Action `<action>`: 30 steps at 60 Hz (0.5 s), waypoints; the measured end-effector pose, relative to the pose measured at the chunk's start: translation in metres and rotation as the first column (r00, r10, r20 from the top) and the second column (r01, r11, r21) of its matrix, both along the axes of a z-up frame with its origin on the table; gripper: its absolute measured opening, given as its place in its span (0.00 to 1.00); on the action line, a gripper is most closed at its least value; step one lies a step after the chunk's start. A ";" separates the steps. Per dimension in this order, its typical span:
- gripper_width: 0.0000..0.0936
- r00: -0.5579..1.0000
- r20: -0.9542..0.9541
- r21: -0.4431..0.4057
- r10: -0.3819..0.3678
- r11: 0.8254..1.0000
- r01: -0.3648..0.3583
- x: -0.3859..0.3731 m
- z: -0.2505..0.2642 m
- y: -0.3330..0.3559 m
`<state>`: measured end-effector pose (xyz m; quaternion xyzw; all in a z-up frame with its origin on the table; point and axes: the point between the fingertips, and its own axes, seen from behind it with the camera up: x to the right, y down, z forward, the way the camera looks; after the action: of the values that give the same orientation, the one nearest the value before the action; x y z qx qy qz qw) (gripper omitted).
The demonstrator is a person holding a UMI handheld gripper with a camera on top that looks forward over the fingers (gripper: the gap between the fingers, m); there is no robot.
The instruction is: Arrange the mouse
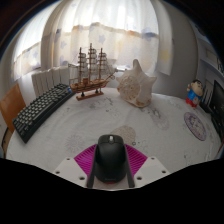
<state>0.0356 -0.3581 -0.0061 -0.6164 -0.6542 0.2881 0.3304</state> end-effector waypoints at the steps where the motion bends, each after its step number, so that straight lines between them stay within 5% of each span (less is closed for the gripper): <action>1: 0.49 1.000 0.004 -0.003 0.003 1.000 -0.003 -0.001 0.001 -0.001; 7: 0.46 1.000 0.009 -0.037 0.014 0.999 -0.014 -0.002 0.022 -0.001; 17: 0.45 0.992 -0.118 -0.017 0.040 0.999 -0.042 -0.010 0.134 0.028; 30: 0.45 0.969 -0.240 0.001 -0.053 0.998 0.055 -0.049 0.247 0.180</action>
<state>-0.0133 -0.1778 0.2406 -0.5932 -0.5936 0.3490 0.4172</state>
